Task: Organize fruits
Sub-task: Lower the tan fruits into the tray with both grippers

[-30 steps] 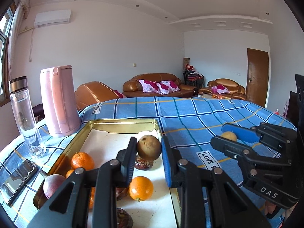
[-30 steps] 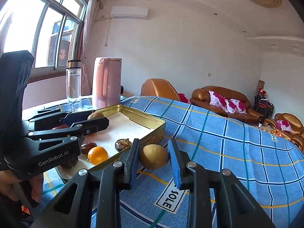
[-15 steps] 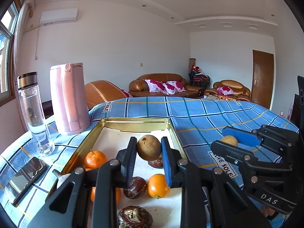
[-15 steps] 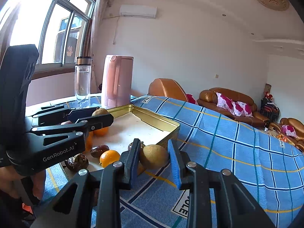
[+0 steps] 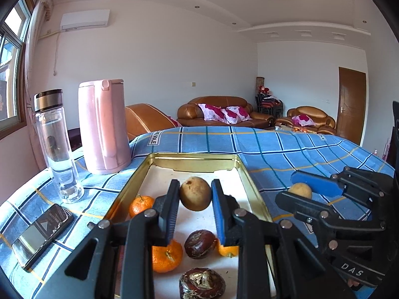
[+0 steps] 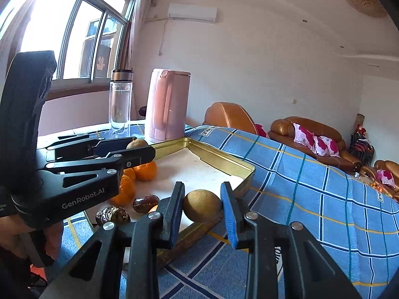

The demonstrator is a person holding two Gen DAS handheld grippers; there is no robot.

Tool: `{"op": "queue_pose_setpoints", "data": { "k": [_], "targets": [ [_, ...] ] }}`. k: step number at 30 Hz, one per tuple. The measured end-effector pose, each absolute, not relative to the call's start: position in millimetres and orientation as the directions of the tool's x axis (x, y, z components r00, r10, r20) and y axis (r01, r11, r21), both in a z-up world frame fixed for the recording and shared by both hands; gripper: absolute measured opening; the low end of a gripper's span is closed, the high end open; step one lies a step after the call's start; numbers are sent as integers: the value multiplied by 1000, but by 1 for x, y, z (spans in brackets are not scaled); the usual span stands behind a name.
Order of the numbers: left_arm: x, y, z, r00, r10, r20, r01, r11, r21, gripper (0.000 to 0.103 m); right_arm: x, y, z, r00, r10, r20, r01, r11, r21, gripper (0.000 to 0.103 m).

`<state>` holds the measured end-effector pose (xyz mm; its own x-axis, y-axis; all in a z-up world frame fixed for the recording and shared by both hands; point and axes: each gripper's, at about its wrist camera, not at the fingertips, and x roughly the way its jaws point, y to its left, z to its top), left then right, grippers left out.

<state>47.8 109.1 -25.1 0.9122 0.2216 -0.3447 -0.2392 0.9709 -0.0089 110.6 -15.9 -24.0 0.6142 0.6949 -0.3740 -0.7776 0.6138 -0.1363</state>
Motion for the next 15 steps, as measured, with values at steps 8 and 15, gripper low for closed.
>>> {"op": "queue_pose_setpoints", "data": {
  "k": [8, 15],
  "targets": [
    [43, 120, -26, 907, 240, -345, -261, 965, -14, 27, 107, -5, -24, 599, 706, -378, -791, 595, -143, 32],
    [41, 128, -26, 903, 254, -346, -277, 961, -17, 27, 106, 2, -25, 588, 713, -382, -800, 582, -147, 32]
  ]
}}
